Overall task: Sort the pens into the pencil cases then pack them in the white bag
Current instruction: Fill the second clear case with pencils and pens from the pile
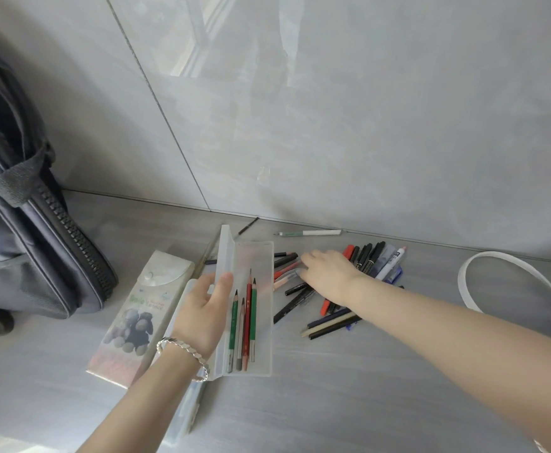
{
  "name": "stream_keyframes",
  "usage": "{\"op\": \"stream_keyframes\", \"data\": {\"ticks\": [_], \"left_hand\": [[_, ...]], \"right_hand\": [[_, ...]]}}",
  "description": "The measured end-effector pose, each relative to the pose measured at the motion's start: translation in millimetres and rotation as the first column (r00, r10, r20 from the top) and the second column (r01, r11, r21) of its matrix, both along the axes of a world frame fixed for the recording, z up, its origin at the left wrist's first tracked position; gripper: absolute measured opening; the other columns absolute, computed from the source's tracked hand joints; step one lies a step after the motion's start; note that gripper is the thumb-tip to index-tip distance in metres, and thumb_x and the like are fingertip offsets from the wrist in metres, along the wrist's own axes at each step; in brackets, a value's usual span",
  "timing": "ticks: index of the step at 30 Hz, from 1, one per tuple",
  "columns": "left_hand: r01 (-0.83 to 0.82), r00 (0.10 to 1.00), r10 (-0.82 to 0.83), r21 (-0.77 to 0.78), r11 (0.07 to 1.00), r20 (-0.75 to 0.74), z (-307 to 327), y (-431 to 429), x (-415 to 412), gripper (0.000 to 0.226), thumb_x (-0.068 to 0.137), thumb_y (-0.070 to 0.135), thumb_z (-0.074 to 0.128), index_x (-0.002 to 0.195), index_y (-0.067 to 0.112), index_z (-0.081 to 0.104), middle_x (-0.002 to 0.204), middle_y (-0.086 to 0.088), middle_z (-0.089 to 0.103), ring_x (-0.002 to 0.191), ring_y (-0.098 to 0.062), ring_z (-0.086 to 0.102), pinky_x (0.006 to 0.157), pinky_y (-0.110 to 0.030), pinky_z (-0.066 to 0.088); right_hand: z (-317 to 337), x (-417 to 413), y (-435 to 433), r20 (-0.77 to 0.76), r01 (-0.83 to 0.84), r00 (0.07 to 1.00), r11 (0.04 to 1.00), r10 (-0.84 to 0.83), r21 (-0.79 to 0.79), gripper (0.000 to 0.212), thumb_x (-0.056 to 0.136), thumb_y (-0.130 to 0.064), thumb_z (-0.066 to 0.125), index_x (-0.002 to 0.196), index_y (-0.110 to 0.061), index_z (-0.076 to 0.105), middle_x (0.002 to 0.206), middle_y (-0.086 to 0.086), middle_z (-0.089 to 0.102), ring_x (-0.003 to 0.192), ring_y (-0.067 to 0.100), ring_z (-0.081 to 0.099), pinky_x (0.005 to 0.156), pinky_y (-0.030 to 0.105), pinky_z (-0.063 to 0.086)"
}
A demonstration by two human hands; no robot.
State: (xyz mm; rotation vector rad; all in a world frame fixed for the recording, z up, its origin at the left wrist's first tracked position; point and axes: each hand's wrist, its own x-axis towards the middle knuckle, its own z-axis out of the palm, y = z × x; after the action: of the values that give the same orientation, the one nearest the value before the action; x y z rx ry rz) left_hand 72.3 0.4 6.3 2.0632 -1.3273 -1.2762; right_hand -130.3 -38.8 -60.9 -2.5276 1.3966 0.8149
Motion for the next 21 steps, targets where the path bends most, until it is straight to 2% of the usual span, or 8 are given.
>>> {"op": "stream_keyframes", "data": {"ticks": [5, 9, 11, 13, 15, 18, 19, 21], "left_hand": [[-0.028, 0.999, 0.029, 0.017, 0.999, -0.017, -1, 4, 6, 0.047, 0.093, 0.044, 0.04, 0.119, 0.008, 0.054, 0.07, -0.002, 0.053, 0.065, -0.014, 0.051, 0.082, -0.041, 0.049], [-0.029, 0.999, 0.03, 0.013, 0.999, -0.029, 1, 10, 7, 0.043, 0.093, 0.043, 0.039, 0.11, 0.006, 0.054, 0.072, -0.004, 0.051, 0.064, -0.014, 0.049, 0.07, -0.035, 0.046], [-0.038, 0.999, 0.038, 0.002, 0.999, -0.039, 3, 12, 6, 0.038, 0.095, 0.038, 0.037, 0.102, 0.004, 0.053, 0.075, -0.005, 0.048, 0.06, -0.012, 0.043, 0.059, -0.023, 0.039], [-0.026, 0.999, 0.025, -0.023, 0.999, -0.025, 6, 16, 2, 0.032, 0.096, 0.035, 0.036, 0.089, 0.006, 0.048, 0.072, -0.004, 0.045, 0.058, -0.009, 0.04, 0.053, -0.018, 0.032], [-0.013, 1.0, 0.013, -0.049, 0.999, -0.014, 9, 18, -2, 0.028, 0.097, 0.035, 0.035, 0.086, 0.01, 0.042, 0.065, 0.0, 0.042, 0.058, -0.01, 0.04, 0.053, -0.02, 0.03], [0.002, 1.0, -0.003, -0.035, 0.999, -0.026, 9, 23, -9, 0.034, 0.096, 0.037, 0.036, 0.094, 0.006, 0.048, 0.066, 0.0, 0.046, 0.063, -0.012, 0.045, 0.055, -0.022, 0.031], [0.006, 0.999, -0.007, -0.017, 1.0, -0.037, 8, 24, -10, 0.039, 0.096, 0.039, 0.037, 0.103, 0.004, 0.051, 0.074, -0.001, 0.052, 0.07, -0.015, 0.049, 0.058, -0.022, 0.034], [0.03, 0.999, -0.03, 0.019, 0.999, -0.035, 7, 27, -13, 0.049, 0.094, 0.044, 0.036, 0.12, 0.005, 0.05, 0.103, -0.008, 0.061, 0.091, -0.023, 0.053, 0.074, -0.028, 0.039]], "right_hand": [[4, -6, 3, 0.032, -0.024, 0.999, 0.997, 0.022, 0.069, 0.043, 0.092, 0.002, 0.037, 0.134, -0.007, 0.036, 0.132, 0.013, 0.045, 0.119, 0.03, 0.042, 0.079, 0.039, 0.045], [17, -25, 12, 0.047, 0.031, 0.998, 0.998, -0.034, 0.05, 0.034, 0.092, -0.005, 0.042, 0.126, -0.007, 0.038, 0.116, 0.012, 0.056, 0.109, 0.027, 0.044, 0.074, 0.038, 0.044], [25, -40, 16, 0.066, 0.017, 0.998, 0.998, -0.012, -0.066, 0.032, 0.088, -0.018, 0.055, 0.116, -0.007, 0.046, 0.102, 0.009, 0.063, 0.101, 0.025, 0.049, 0.073, 0.036, 0.044], [33, -56, 24, 0.076, -0.024, 0.996, 0.971, 0.043, -0.236, 0.04, 0.058, -0.028, 0.081, 0.087, -0.01, 0.061, 0.069, 0.003, 0.065, 0.076, 0.022, 0.059, 0.06, 0.029, 0.046], [39, -69, 33, 0.093, -0.004, 0.995, 0.941, 0.037, -0.338, 0.042, 0.035, -0.026, 0.087, 0.066, -0.014, 0.061, 0.05, -0.003, 0.058, 0.059, 0.021, 0.058, 0.055, 0.024, 0.045], [57, -81, 45, 0.164, 0.069, 0.987, 0.898, 0.003, -0.434, 0.036, 0.043, -0.017, 0.084, 0.069, -0.013, 0.06, 0.054, -0.002, 0.058, 0.06, 0.024, 0.057, 0.069, 0.032, 0.045], [62, -85, 47, 0.213, 0.078, 0.977, 0.876, 0.029, -0.476, 0.033, 0.048, -0.013, 0.081, 0.073, -0.013, 0.06, 0.057, 0.0, 0.058, 0.062, 0.025, 0.056, 0.074, 0.037, 0.039], [75, -89, 52, 0.273, 0.074, 0.957, 0.821, 0.102, -0.566, 0.022, 0.06, -0.009, 0.069, 0.078, -0.014, 0.057, 0.062, 0.001, 0.056, 0.065, 0.026, 0.054, 0.078, 0.036, 0.031]]}}
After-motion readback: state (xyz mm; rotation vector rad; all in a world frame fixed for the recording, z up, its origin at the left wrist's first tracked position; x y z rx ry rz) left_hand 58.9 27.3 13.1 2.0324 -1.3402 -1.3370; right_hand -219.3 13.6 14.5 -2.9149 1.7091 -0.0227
